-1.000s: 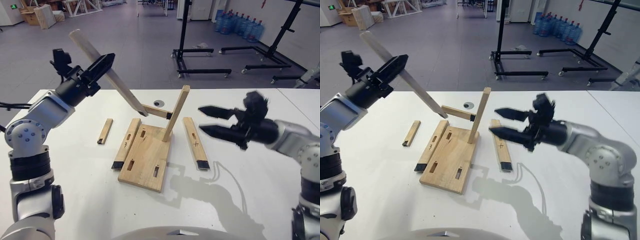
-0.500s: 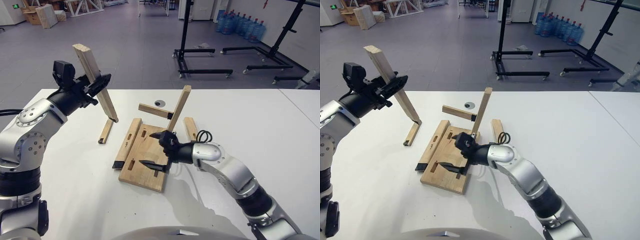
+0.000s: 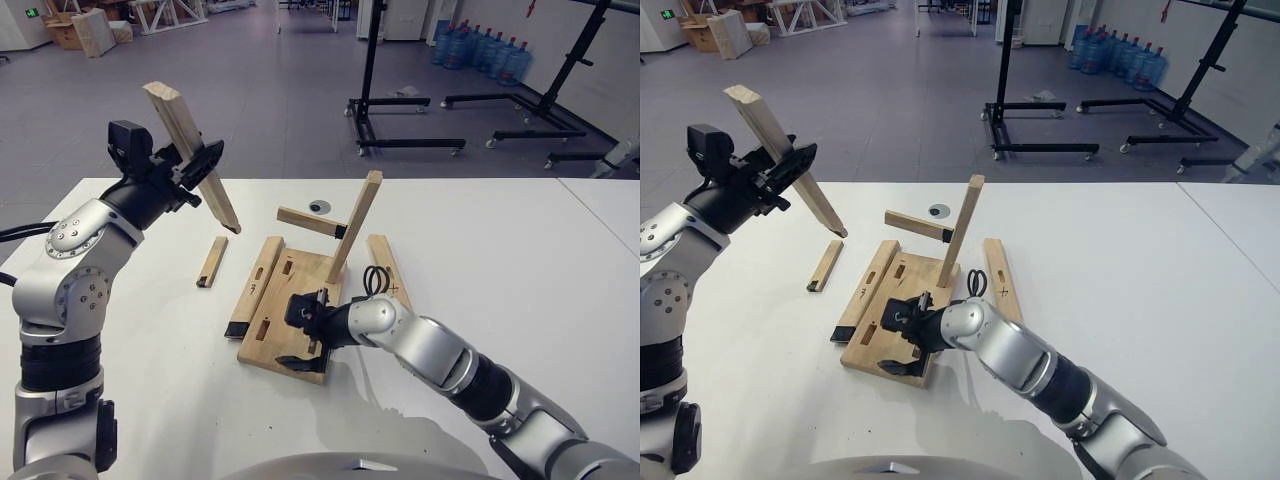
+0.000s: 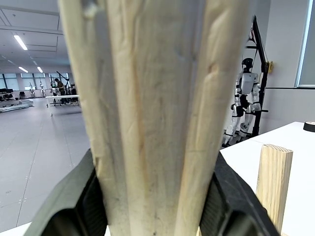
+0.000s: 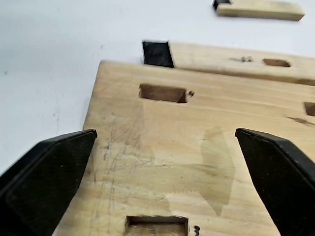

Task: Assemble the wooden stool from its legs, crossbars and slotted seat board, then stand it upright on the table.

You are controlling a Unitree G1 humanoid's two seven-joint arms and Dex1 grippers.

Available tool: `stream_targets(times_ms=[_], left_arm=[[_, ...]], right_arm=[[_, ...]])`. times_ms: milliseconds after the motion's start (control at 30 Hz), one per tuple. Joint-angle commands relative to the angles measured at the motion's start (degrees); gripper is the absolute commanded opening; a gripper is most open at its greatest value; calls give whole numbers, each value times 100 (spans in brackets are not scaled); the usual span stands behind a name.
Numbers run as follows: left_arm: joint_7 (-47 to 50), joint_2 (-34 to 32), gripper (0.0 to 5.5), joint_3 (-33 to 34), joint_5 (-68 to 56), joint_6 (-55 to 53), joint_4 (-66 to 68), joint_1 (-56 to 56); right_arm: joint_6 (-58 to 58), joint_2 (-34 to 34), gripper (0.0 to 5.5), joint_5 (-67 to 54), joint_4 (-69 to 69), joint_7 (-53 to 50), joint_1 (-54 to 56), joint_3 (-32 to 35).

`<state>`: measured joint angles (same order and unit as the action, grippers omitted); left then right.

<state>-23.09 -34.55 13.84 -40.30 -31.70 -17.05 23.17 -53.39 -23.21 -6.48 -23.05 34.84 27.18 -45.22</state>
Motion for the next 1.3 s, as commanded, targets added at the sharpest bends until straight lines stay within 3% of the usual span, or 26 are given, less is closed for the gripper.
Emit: stream_targets(times_ms=[33,300,467,600,800,933,1067,1200,1300], left_arm=[[-68,84,202,-3,121,79,44,98],[-61,292,202,-51,269,75,-27,49],[-39,303,202,36,227,-30,-86,-28],[4,332,202,60,169,-174,-72,-44],[-35,370,202,-1,-43,-591,-14,24],[-19,495,202,82,120,-280,38,87],[-393,606,202,383,-366,-240,160,-54],[-693,755,202,746,-1534,-958,662,-39],[-1077,858,202,601,-1786,-1209,1316,108]], right_arm=[[139,-373,519,391,26,186,130,-331],[-62,-1233,519,622,-298,879,117,-615],[-175,-2285,519,600,-660,1349,-65,-294],[-101,-2693,519,598,-787,1575,-144,12],[-446,-2340,519,372,-847,1498,100,690],[-745,-1893,519,204,-797,1312,473,1254],[-877,-2037,519,100,-824,1369,613,1686],[-937,-2194,519,-279,-817,1446,482,2560],[-657,-1964,519,-542,-521,1284,198,3256]])
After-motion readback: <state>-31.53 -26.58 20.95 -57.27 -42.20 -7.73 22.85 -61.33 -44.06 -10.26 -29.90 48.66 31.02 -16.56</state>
